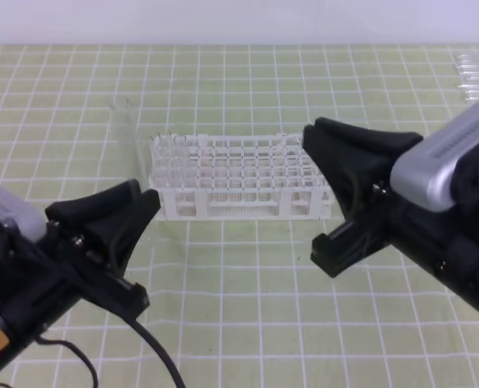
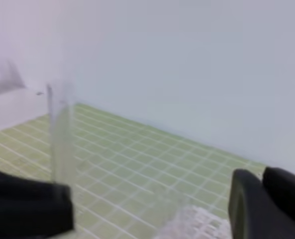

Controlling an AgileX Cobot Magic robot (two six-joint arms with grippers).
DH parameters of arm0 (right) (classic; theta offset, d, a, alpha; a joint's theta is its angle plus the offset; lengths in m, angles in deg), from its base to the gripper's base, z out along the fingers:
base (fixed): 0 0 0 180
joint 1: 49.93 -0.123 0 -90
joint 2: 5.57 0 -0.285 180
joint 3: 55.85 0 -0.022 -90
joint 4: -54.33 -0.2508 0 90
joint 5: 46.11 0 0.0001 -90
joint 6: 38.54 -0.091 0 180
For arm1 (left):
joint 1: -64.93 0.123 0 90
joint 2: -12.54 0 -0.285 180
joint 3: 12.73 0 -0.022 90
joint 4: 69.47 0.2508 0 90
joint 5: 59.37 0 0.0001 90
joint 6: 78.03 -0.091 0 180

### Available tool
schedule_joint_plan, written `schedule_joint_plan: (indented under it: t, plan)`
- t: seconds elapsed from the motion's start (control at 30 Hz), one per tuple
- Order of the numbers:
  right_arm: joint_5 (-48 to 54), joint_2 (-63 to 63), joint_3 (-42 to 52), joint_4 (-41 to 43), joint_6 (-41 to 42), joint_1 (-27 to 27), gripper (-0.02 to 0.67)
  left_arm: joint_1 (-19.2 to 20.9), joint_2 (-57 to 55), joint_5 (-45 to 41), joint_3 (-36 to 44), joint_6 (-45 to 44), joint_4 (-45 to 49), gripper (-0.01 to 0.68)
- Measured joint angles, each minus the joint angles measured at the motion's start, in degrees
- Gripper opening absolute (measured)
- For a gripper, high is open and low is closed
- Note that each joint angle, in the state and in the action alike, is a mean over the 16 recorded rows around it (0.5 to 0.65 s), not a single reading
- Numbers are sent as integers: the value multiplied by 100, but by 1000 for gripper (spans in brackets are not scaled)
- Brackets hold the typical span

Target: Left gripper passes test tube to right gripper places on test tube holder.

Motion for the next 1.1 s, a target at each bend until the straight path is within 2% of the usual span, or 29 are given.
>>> schedule_joint_plan:
  t: [0.33, 0.5, 0.77, 1.1]
  plan:
    - [271, -244, -317, 244, -605, -154, 353, -4, -400, 168, -6, 772, 848, 66]
    - [325, -397, -380, 562, -1061, -225, 450, -5, -623, 382, -7, 1164, 1206, 66]
    - [144, -544, -389, 1082, -1659, -427, 480, -4, -818, 778, -7, 1532, 1615, 60]
    - [-12, -568, -389, 1261, -1824, -555, 481, -5, -843, 1138, -7, 1950, 2123, 79]
